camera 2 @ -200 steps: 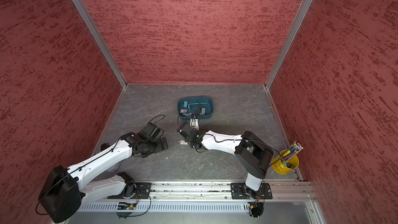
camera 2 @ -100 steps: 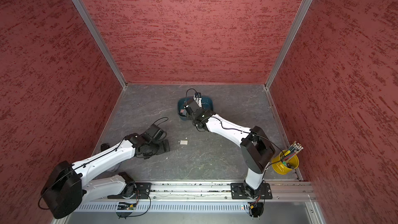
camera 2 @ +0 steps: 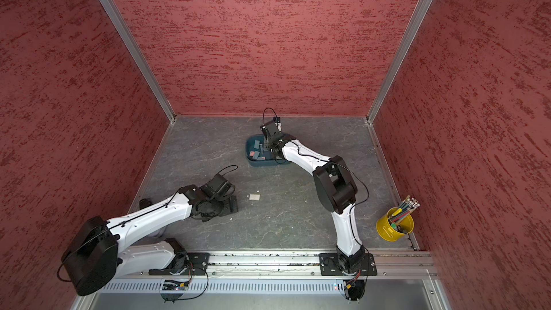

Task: Put the eraser in the storage box
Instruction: Place the eraser in the storage box.

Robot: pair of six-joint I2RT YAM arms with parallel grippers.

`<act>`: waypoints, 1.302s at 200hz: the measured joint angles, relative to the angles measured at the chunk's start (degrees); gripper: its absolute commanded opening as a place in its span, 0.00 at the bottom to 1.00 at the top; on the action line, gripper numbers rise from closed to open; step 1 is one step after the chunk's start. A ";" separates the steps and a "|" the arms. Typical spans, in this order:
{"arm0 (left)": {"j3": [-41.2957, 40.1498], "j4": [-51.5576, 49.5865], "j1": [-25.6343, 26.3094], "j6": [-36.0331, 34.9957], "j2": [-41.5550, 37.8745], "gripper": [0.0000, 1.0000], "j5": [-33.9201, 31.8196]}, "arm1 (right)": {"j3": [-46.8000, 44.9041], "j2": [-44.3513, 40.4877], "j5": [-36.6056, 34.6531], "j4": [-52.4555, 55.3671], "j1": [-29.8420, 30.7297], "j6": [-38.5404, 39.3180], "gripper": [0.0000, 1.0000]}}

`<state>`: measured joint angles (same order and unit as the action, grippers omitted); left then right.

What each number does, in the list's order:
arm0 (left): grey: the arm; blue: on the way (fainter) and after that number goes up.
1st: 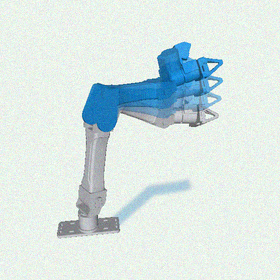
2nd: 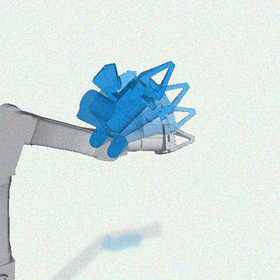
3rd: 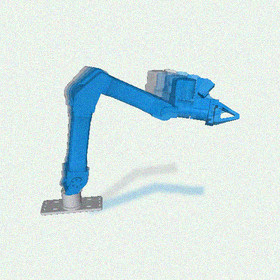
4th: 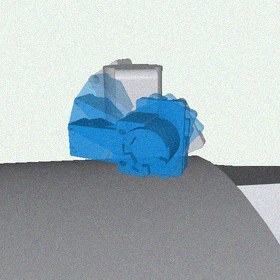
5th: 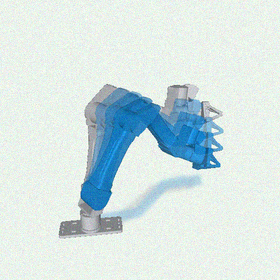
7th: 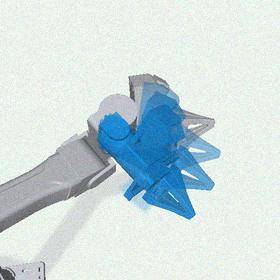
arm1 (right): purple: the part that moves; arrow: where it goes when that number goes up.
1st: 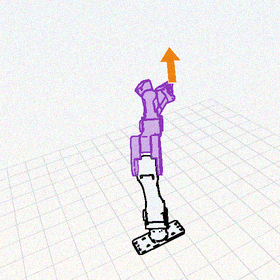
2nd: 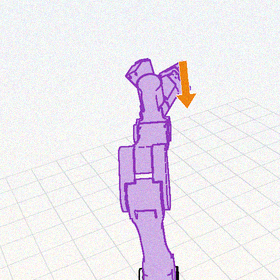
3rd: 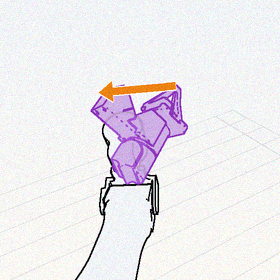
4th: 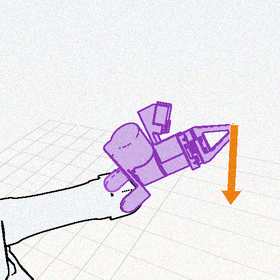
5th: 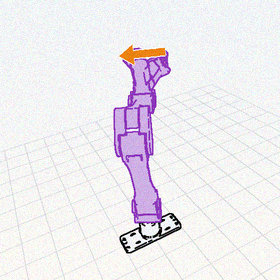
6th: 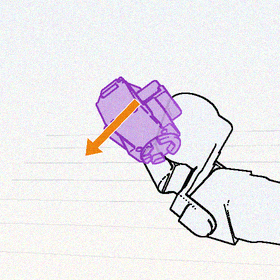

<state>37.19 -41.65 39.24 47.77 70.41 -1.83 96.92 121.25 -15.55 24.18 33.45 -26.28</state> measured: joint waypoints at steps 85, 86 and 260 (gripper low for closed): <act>0.96 0.15 0.68 0.02 1.36 1.00 -1.03 | 1.92 3.17 1.46 2.27 -1.05 1.55 0.24; 0.96 0.15 0.68 0.02 1.38 1.00 -1.03 | 1.92 3.17 1.46 2.27 -1.05 1.55 0.25; 7.10 -0.96 3.15 -0.04 5.03 1.00 -2.60 | -12.39 -22.45 3.56 -2.82 -1.01 0.11 0.95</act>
<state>44.29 -42.61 42.39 47.72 75.44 -4.43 84.53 98.80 -11.99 21.37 32.45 -26.17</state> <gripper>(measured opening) 0.996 0.933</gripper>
